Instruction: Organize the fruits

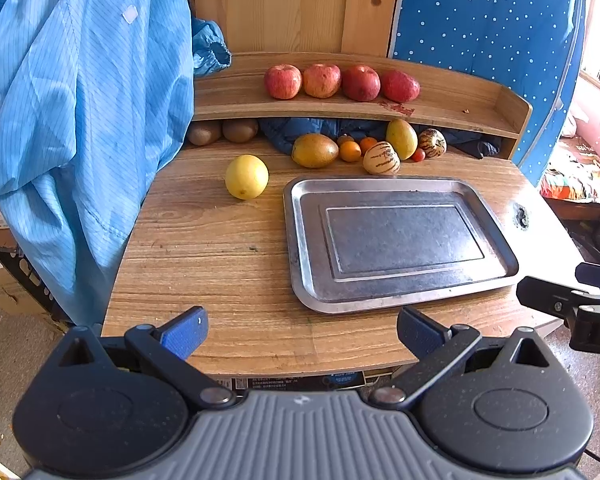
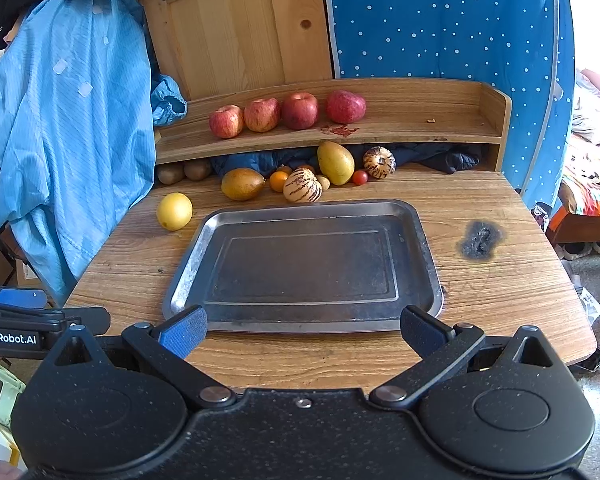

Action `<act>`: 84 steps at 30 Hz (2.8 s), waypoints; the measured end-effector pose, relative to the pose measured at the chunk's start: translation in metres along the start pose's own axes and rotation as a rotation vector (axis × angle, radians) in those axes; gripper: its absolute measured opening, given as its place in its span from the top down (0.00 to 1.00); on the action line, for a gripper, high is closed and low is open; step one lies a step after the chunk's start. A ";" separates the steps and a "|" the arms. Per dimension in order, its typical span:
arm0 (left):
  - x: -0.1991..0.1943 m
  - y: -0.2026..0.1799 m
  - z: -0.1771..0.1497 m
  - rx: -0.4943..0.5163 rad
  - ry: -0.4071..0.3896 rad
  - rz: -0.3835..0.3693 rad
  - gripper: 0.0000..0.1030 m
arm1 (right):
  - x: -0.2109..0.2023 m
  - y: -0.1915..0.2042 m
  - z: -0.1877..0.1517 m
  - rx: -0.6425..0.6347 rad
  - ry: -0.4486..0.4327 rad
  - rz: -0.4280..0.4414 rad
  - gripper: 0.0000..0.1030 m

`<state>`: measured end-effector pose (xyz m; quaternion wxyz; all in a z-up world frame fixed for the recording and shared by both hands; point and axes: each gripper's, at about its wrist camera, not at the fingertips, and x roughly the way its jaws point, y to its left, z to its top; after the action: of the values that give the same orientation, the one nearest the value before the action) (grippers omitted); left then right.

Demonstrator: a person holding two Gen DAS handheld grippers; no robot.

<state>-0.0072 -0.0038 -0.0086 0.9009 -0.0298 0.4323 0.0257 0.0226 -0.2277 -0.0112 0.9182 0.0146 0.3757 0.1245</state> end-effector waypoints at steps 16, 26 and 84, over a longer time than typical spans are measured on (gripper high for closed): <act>-0.002 -0.003 0.001 0.003 0.010 0.001 0.00 | -0.004 0.005 -0.004 0.010 -0.003 0.009 0.00; -0.011 -0.007 0.000 -0.001 -0.004 0.015 0.00 | -0.012 0.000 -0.005 0.014 -0.021 0.025 0.00; 0.188 0.075 0.141 0.113 0.121 -0.130 0.01 | 0.180 0.062 0.115 0.055 0.144 0.051 0.01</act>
<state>0.2151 0.0854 -0.0698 0.8732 -0.0084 0.4838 -0.0591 0.2123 -0.1167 -0.0453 0.8845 0.0405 0.4437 0.1384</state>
